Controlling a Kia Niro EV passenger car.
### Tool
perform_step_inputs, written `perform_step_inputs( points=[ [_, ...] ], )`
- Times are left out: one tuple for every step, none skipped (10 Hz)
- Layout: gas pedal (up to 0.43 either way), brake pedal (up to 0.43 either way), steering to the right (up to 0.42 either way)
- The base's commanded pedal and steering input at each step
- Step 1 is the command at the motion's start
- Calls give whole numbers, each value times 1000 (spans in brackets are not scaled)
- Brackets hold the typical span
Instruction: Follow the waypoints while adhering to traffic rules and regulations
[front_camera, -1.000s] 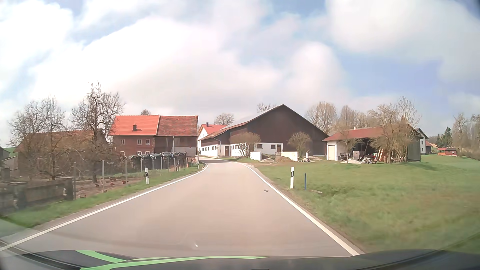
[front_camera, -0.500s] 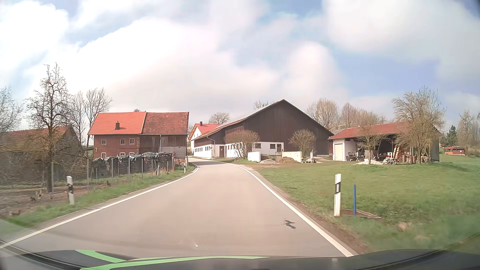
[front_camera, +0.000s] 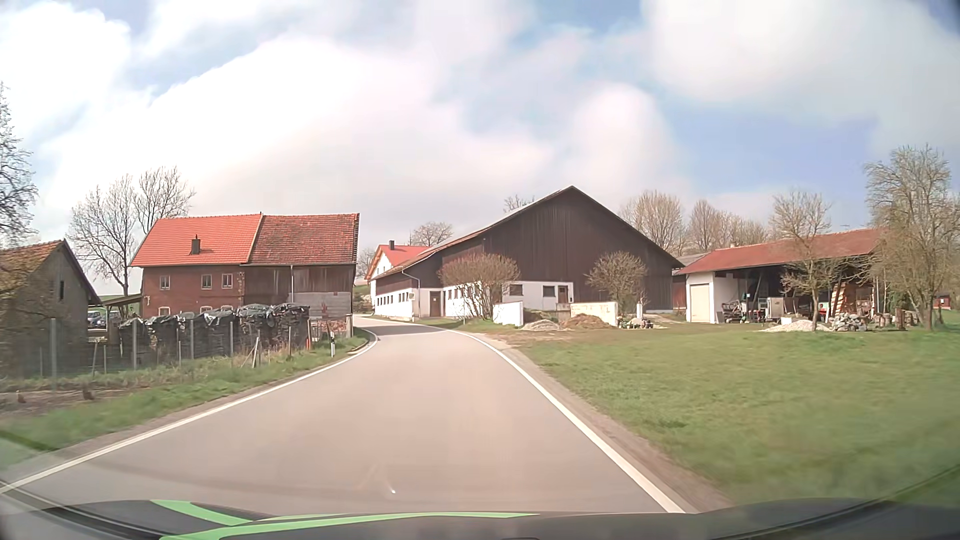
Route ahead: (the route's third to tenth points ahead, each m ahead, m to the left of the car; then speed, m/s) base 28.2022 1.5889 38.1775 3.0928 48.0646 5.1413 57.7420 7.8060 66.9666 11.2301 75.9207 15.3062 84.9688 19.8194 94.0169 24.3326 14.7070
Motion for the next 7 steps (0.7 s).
perform_step_inputs(
  points=[
    [157,0,-6],
    [157,0,-6],
    [157,0,-6],
    [157,0,-6],
    [157,0,-7],
    [157,0,-9],
    [157,0,-10]
  ],
)
